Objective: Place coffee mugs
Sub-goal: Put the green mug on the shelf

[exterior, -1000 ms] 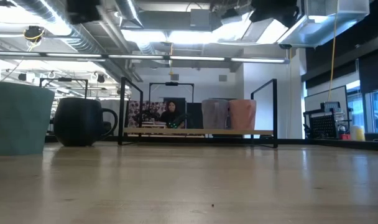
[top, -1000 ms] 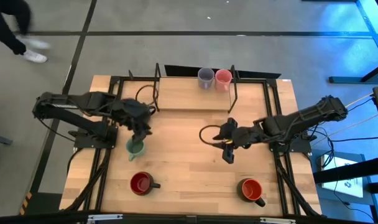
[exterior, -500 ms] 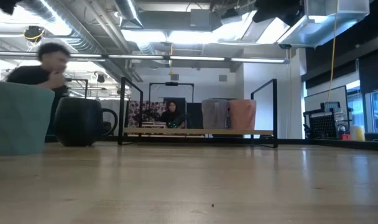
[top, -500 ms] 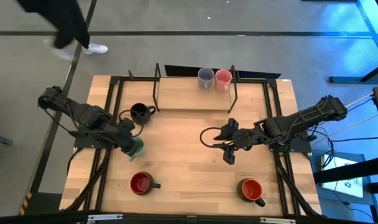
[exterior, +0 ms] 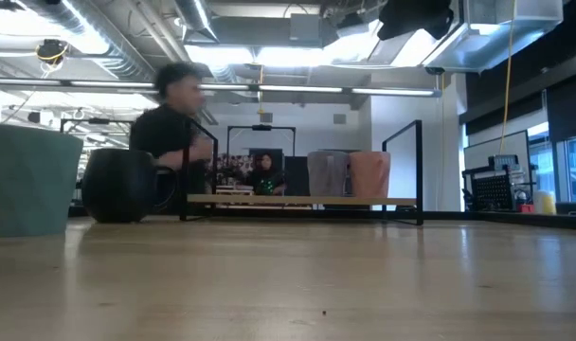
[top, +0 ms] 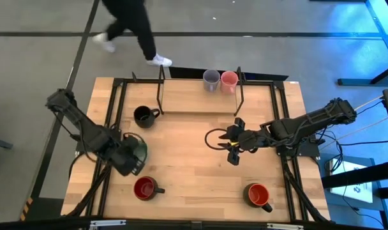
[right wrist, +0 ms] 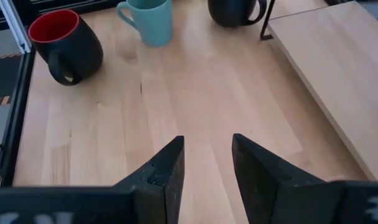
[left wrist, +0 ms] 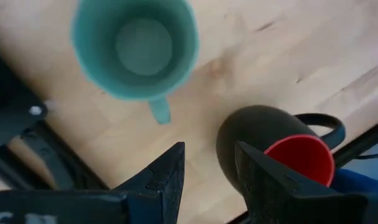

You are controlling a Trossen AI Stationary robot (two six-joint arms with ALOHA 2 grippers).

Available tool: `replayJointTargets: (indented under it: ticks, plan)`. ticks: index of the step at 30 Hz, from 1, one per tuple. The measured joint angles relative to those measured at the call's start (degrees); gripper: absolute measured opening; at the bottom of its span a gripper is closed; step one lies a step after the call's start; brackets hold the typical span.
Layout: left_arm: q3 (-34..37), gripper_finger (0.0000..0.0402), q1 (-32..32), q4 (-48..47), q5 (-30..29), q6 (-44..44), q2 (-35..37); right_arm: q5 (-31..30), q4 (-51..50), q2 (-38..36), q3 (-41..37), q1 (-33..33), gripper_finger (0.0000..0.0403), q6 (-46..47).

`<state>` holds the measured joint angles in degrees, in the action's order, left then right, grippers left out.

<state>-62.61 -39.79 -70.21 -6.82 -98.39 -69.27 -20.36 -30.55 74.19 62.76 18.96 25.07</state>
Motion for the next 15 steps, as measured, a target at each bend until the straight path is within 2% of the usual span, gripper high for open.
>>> replayJointTargets:
  ticks: [5,11,15]
  plan:
    - [4.9,0.0137,-5.8,7.3,-5.1,-3.8,-0.7,0.4,-0.8,0.0,0.0,0.1,0.0122,0.0]
    - [9.1,0.0137,-11.1,6.0,-10.7,-13.7,-0.7,1.0,-2.6,0.0,0.0,0.1,0.0122,0.0]
    - [11.2,0.0137,-12.3,6.0,-12.6,-13.8,-1.0,1.0,-2.7,0.0,0.0,0.1,0.0122,0.0]
